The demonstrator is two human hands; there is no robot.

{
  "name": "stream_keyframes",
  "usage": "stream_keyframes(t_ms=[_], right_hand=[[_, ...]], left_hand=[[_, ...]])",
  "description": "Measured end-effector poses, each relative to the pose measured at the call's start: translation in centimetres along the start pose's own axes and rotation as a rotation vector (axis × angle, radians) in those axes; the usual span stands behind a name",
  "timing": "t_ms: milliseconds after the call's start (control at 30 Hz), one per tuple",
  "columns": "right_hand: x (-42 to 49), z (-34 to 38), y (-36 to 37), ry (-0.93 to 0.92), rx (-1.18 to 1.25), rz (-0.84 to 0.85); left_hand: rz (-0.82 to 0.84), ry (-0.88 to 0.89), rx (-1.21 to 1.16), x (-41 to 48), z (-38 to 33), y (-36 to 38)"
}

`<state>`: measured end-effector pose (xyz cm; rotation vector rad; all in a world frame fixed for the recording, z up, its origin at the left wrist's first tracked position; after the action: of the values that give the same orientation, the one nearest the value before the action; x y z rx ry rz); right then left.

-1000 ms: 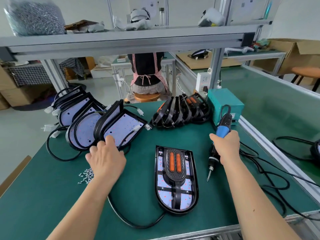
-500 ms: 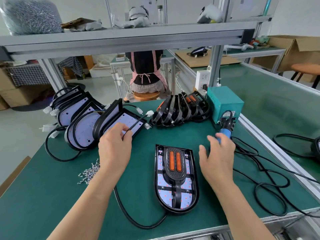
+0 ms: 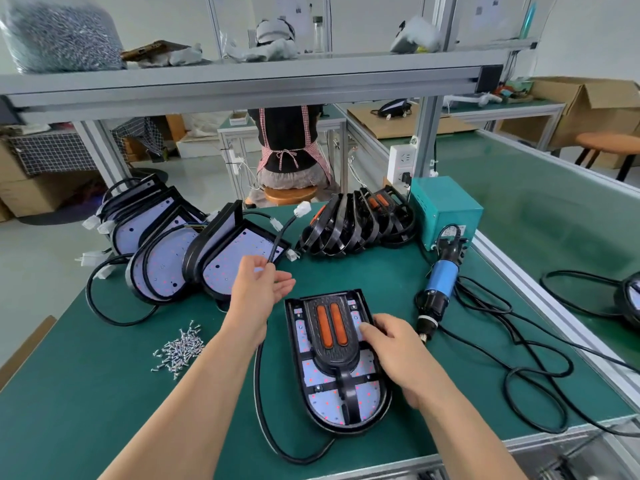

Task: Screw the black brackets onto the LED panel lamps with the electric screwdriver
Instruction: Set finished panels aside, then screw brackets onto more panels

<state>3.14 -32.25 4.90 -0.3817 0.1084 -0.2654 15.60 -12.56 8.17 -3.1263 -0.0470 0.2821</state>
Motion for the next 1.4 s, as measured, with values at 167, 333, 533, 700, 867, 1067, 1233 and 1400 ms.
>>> stream_keyframes(t_ms=[167, 333, 533, 700, 867, 1067, 1233, 1400], right_hand=[[0.2, 0.1, 1.8, 0.089, 0.515, -0.111], [0.8, 3.0, 4.3, 0.154, 0.892, 0.024], [0.9, 2.9, 3.2, 0.151, 1.015, 0.055], [0.7, 3.0, 1.4, 0.126, 1.012, 0.049], [0.8, 2.5, 0.5, 0.144, 1.031, 0.008], [0.9, 0.4, 1.1, 0.303, 1.041, -0.098], [1.2, 0.0, 1.7, 0.307, 0.986, -0.067], [1.5, 0.6, 1.9, 0.297, 0.986, -0.054]], left_hand=[[0.083, -0.150, -0.171, -0.4, -0.2, 1.4], [0.354, -0.332, -0.321, -2.9, 0.3, 3.1], [0.416, -0.223, -0.112, -3.4, -0.9, 4.0], [0.629, -0.180, -0.108, -5.3, -1.2, 6.3], [0.609, -0.209, -0.162, -4.6, -1.4, 7.6], [0.004, 0.186, 1.263, 0.3, 1.4, 4.9], [0.152, 0.116, 1.191, 0.4, 1.7, 4.3], [0.360, -0.162, 0.350, -1.2, 1.4, 4.1]])
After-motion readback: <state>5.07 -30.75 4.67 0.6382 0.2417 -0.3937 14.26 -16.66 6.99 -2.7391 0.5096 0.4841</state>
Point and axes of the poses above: each hand's wrist, its own x-axis towards the middle knuckle, its own y-axis out of the palm, z = x × y, the point moved 6 cm from there along x, towards the middle knuckle, and after that the axes turned 6 degrees about -y, right-handed, at the moved point
